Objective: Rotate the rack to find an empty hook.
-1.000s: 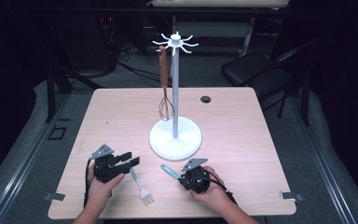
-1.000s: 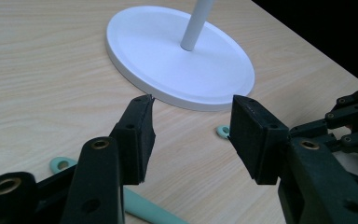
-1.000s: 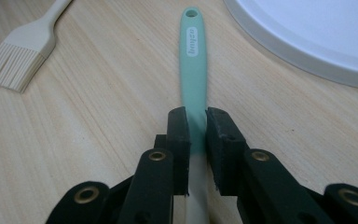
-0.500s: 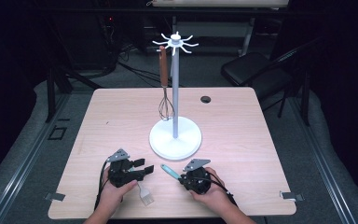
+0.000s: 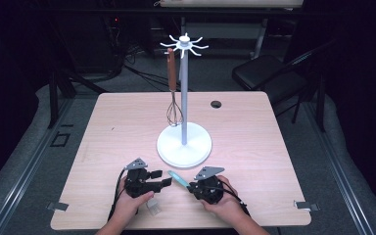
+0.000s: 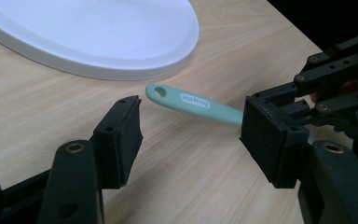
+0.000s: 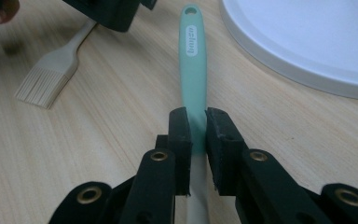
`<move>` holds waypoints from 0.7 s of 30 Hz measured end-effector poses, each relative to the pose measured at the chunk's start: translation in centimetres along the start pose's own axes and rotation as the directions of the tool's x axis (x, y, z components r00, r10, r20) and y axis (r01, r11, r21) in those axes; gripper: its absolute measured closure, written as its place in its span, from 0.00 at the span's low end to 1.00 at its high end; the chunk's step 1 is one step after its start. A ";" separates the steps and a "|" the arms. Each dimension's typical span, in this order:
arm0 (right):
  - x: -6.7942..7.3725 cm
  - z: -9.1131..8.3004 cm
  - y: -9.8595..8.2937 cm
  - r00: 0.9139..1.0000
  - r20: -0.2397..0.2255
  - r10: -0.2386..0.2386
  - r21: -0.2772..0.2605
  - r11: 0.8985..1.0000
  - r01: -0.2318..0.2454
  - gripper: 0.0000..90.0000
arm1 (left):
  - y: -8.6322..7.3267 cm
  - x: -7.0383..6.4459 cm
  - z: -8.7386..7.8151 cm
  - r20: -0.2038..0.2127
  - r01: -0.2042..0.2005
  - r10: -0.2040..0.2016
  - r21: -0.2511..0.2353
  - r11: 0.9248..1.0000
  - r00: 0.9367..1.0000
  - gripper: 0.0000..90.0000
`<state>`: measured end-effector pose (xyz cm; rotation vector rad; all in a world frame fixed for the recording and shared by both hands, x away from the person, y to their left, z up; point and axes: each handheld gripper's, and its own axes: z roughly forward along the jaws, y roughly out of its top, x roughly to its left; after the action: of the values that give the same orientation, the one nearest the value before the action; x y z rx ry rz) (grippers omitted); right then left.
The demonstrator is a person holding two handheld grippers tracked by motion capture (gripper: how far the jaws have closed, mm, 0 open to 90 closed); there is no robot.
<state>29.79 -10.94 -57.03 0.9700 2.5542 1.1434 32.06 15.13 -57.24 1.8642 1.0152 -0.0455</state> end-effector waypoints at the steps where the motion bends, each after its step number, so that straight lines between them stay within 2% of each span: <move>1: 0.0 -0.1 0.0 1.000 -0.001 -0.004 0.003 1.000 0.004 0.89 | 0.1 0.0 0.2 0.006 0.018 -0.018 0.002 1.000 1.000 0.42; 9: -0.1 -1.1 0.2 1.000 -0.024 0.010 -0.052 0.999 -0.011 0.89 | 0.7 -0.2 1.2 0.035 0.036 -0.036 0.004 0.999 0.999 0.42; 13: -0.1 -1.3 0.2 0.999 -0.030 0.014 -0.060 0.998 -0.015 0.89 | 0.8 -0.5 1.8 0.037 0.037 -0.038 0.008 0.999 0.999 0.42; 21: 0.0 -1.3 0.3 0.999 -0.042 -0.001 -0.070 0.998 -0.002 0.90 | 1.2 -1.2 2.6 0.065 0.033 -0.033 -0.004 0.999 0.997 0.45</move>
<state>29.39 -11.54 -55.97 0.9405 2.5272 1.2581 33.04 12.21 -57.20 1.8298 1.0001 -0.1227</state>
